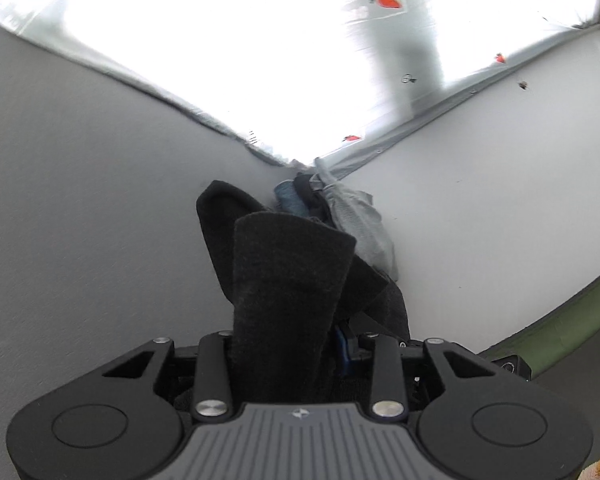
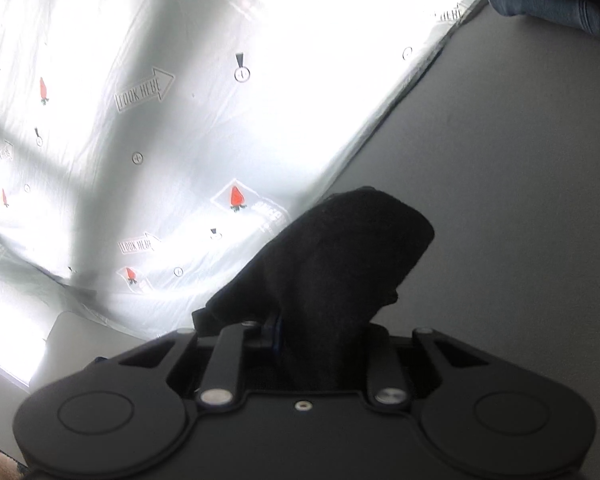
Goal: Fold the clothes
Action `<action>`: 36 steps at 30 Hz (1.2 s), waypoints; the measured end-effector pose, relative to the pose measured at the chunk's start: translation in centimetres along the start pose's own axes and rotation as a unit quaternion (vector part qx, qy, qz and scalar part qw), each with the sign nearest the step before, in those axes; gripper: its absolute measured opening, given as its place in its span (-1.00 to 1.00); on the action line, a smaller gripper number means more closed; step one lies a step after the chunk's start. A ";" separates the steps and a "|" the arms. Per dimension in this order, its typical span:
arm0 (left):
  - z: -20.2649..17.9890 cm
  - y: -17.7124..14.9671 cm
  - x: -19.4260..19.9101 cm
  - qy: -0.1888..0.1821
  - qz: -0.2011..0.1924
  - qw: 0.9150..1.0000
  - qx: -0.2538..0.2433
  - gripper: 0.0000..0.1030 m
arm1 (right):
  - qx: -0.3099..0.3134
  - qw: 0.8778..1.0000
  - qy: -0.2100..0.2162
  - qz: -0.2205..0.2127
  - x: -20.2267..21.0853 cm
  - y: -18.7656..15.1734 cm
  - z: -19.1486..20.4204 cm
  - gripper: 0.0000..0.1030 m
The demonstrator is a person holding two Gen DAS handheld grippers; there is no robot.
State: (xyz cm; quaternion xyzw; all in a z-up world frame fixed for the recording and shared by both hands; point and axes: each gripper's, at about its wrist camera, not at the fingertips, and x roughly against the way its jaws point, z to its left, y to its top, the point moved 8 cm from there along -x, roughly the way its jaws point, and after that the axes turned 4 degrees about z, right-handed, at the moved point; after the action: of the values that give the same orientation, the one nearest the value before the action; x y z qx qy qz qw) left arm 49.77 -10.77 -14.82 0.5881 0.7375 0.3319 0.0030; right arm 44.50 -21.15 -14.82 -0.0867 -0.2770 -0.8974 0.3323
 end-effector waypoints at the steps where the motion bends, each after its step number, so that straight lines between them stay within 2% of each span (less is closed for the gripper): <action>1: -1.3 0.3 -1.0 -0.004 -0.007 1.000 -0.010 -0.31 | 0.006 1.000 0.008 -0.016 1.2 1.3 0.2 -0.59; 8: -12.0 1.2 -9.2 -0.011 -0.062 0.994 -0.093 -0.31 | 0.056 0.994 0.056 -0.081 9.8 11.3 -1.8 -0.59; 12: -19.1 1.2 -15.8 -0.022 -0.095 0.991 -0.096 -0.30 | 0.096 0.989 0.074 -0.089 15.9 18.1 -3.7 -0.59; 15: -24.1 1.1 -20.8 -0.041 -0.120 0.986 -0.107 -0.30 | 0.153 0.980 0.085 -0.096 20.8 24.2 -5.1 -0.58; 18: -27.9 1.5 -26.4 -0.047 -0.125 0.985 -0.107 -0.30 | 0.185 0.975 0.067 -0.107 24.5 30.6 -6.5 -0.58; 21: -30.4 2.6 -31.1 -0.045 -0.122 0.983 -0.132 -0.30 | 0.207 0.970 0.052 -0.114 27.2 36.1 -8.4 -0.57; 25: -30.2 5.9 -37.1 -0.016 -0.122 0.981 -0.150 -0.30 | 0.226 0.967 0.034 -0.116 26.9 42.4 -11.4 -0.56; 29: -25.2 11.0 -41.6 0.032 -0.120 0.983 -0.133 -0.30 | 0.244 0.964 0.015 -0.100 21.3 48.1 -15.1 -0.55; 32: -19.2 14.9 -45.2 0.123 -0.108 0.978 -0.126 -0.30 | 0.247 0.965 -0.022 -0.083 15.1 52.0 -18.9 -0.53; 34: -14.0 16.6 -47.0 0.189 -0.089 0.973 -0.094 -0.30 | 0.243 0.965 -0.063 -0.073 10.8 54.3 -21.6 -0.47; 35: -11.7 17.1 -47.6 0.212 -0.082 0.971 -0.070 -0.29 | 0.241 0.964 -0.093 -0.062 8.9 55.1 -22.8 -0.47; 36: -9.9 17.3 -47.9 0.217 -0.076 0.972 -0.045 -0.24 | 0.241 0.961 -0.124 -0.051 7.1 55.8 -23.9 -0.47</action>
State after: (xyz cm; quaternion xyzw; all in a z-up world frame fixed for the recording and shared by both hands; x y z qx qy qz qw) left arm 75.62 -55.65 -17.08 0.4435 0.7478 0.4828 -0.1053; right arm 75.73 -73.20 -7.72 -0.1006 -0.5285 -0.8018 0.2603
